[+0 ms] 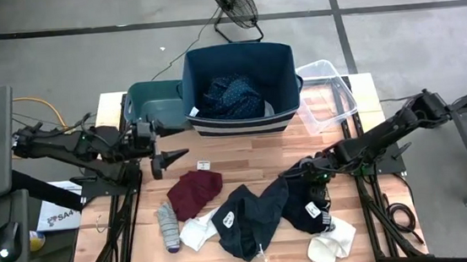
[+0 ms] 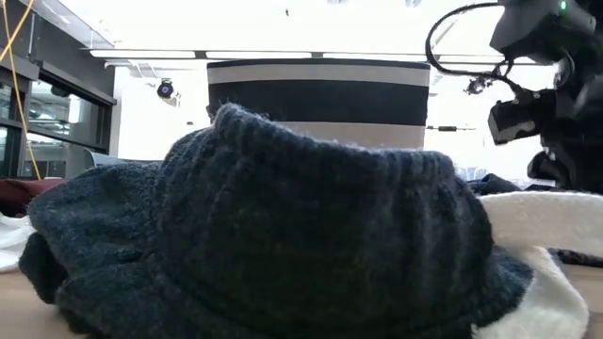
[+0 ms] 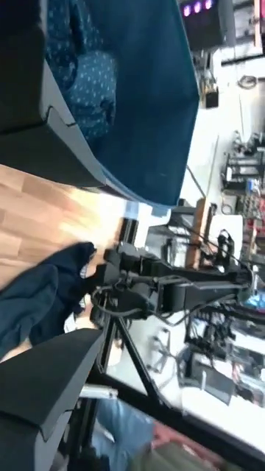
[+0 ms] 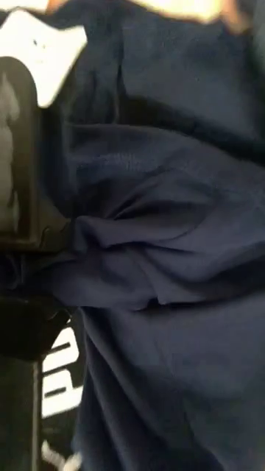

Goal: Pick & Place Cloths
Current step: Put the black and white underwear into the transparent bin

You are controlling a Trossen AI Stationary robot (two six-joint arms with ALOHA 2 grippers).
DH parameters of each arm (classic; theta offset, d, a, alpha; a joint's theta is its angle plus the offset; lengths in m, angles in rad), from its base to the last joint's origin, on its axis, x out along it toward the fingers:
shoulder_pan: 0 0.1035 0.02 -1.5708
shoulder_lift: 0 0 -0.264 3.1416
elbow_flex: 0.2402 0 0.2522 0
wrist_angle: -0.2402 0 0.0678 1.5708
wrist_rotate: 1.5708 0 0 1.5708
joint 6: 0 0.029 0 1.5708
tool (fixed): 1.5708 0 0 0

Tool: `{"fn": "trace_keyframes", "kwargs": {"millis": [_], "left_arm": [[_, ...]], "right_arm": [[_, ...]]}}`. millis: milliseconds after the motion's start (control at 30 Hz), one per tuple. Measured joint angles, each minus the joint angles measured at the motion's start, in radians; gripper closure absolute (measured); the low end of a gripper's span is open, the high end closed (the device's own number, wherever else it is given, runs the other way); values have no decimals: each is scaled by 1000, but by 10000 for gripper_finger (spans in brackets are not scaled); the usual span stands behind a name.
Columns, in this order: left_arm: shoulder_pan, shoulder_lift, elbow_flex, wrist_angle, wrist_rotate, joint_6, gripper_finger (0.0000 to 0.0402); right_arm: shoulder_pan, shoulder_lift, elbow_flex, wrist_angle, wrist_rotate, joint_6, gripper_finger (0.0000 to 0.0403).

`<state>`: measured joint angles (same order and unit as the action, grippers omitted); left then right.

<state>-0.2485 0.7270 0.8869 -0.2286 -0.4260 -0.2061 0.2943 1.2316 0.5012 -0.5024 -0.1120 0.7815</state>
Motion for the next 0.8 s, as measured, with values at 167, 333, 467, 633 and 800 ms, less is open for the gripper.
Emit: {"fn": "trace_keyframes", "kwargs": {"millis": [167, 333, 467, 633, 800], "left_arm": [[0, -81, -117, 36, 20, -50, 77], [0, -146, -199, 72, 43, -53, 77], [0, -211, -250, 66, 46, -42, 77], [0, -319, -303, 69, 45, -34, 77], [0, -407, -342, 69, 45, -34, 77]], "right_arm": [[-11, -31, 125, -188, 6, 12, 388], [-29, -35, 302, -412, 28, 8, 388], [-29, -35, 455, -586, 93, 6, 388], [-29, -35, 646, -817, 187, 79, 389], [-29, -36, 820, -990, 282, 158, 389]]}}
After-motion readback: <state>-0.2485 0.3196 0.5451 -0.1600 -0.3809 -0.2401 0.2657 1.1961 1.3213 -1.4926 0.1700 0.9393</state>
